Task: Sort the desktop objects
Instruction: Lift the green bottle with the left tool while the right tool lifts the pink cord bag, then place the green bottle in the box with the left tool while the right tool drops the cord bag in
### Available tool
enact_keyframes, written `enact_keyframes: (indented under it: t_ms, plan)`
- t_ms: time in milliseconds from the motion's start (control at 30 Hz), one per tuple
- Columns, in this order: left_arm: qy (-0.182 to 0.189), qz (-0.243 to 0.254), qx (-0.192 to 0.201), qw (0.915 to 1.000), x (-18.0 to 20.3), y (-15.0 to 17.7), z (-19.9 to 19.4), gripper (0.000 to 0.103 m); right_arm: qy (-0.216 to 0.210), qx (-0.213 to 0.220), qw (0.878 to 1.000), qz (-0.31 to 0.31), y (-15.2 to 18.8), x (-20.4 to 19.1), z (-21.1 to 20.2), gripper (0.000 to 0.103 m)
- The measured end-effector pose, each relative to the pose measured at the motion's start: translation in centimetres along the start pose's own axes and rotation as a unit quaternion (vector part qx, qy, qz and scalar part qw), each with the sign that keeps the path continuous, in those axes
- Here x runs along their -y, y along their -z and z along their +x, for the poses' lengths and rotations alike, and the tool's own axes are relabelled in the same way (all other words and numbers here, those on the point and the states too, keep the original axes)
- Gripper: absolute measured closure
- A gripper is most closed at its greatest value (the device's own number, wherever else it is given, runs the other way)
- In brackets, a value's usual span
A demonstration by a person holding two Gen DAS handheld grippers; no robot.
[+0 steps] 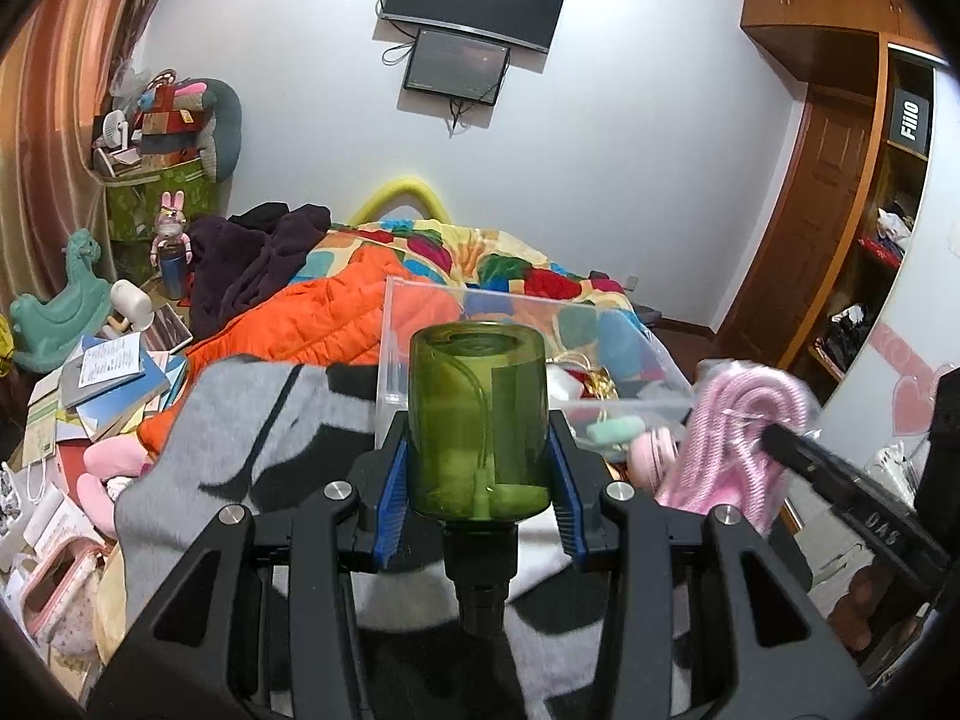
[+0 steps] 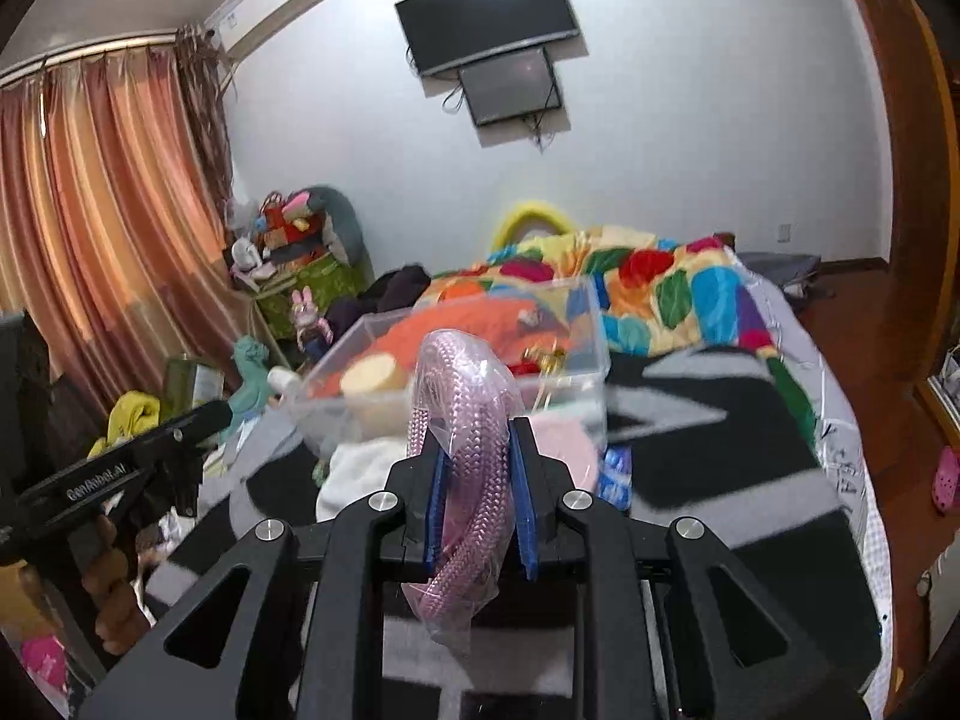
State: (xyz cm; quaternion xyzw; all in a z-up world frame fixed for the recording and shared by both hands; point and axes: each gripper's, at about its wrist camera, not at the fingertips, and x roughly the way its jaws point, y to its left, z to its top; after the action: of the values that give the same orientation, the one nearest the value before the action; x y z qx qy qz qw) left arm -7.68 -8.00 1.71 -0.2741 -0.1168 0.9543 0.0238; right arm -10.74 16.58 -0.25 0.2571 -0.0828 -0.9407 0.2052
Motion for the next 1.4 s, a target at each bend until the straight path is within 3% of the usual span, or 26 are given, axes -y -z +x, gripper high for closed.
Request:
enact_keyframes:
  t_ms: [233,333,800,1000,1400]
  plan:
    - [-0.018,-0.002,0.018,0.9997,-1.3,-2.7,1.1,0.061,0.040,0.050,0.998,-0.015,-3.0,0.1,-0.1,0.085]
    - [-0.009,-0.014,0.022,0.9996,-2.2,-3.6,1.4,0.062,0.046,0.064,0.997,-0.017,-4.0,0.0,0.3,0.085]
    - [0.017,-0.053,-0.025,0.9981,-4.2,-6.9,8.8,0.061,0.082,0.091,0.992,-0.040,-6.2,-1.2,3.8,0.085]
    - [-0.024,-0.034,-0.007,0.9991,-3.6,-6.9,10.6,0.062,0.099,0.069,0.991,-0.055,-5.5,-0.8,5.7,0.085]
    - [-0.066,0.016,-0.043,0.9967,-2.4,-5.4,14.3,0.061,0.128,0.060,0.986,-0.083,-5.2,-1.0,7.4,0.085]
